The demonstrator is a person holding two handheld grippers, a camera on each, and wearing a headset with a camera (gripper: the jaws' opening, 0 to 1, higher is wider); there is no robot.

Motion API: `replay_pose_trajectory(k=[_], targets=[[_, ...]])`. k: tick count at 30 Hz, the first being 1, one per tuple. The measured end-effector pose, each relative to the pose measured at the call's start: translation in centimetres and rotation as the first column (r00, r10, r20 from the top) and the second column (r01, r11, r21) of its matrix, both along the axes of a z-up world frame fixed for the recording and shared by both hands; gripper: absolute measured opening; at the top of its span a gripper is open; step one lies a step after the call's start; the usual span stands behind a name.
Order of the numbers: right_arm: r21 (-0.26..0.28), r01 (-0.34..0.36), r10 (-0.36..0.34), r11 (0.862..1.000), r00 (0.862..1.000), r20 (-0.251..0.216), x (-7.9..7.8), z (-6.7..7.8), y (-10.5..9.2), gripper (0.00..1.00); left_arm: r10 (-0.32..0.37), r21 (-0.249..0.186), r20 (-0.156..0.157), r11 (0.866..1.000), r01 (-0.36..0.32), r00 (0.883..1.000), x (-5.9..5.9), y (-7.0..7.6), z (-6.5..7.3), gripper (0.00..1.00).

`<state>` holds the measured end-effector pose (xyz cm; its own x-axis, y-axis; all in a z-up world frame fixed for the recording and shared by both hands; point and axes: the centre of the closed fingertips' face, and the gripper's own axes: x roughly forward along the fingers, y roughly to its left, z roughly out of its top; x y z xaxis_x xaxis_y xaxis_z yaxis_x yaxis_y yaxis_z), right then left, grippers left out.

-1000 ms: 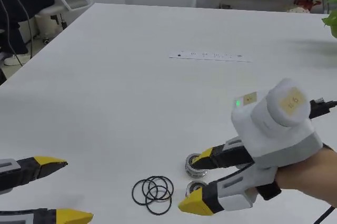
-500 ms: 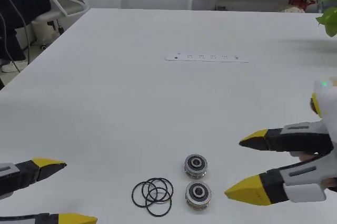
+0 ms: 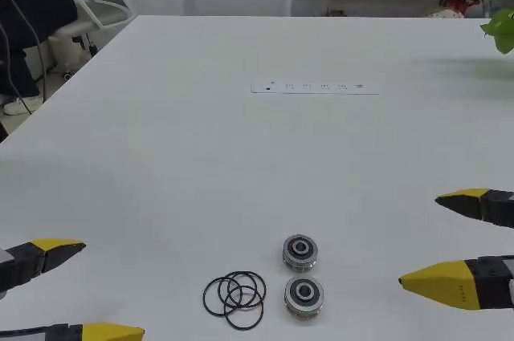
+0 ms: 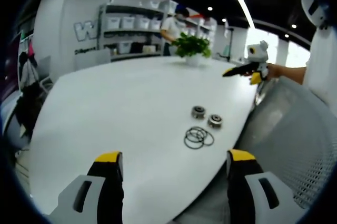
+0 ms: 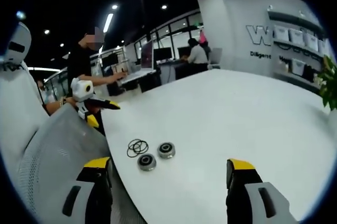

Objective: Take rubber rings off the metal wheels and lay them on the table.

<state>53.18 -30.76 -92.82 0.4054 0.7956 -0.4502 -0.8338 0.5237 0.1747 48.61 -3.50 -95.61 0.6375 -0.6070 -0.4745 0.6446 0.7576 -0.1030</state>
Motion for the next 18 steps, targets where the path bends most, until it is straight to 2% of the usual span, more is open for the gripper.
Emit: replay_pose_trajectory(k=[10,18], targets=[[0.005,0.109,-0.109,0.994,0.993,-0.035,-0.3,-2.1,-2.9,0.98,0.023,-0.006,-0.001,1.0,-0.023,1.0,0.2,0.2,0.1,0.89],[-0.018,0.152,-0.152,0.988,0.986,-0.062,-0.7,-3.5,-4.2,0.99,0.031,-0.008,-0.016,0.999,-0.031,0.999,0.2,0.1,-0.1,0.95]])
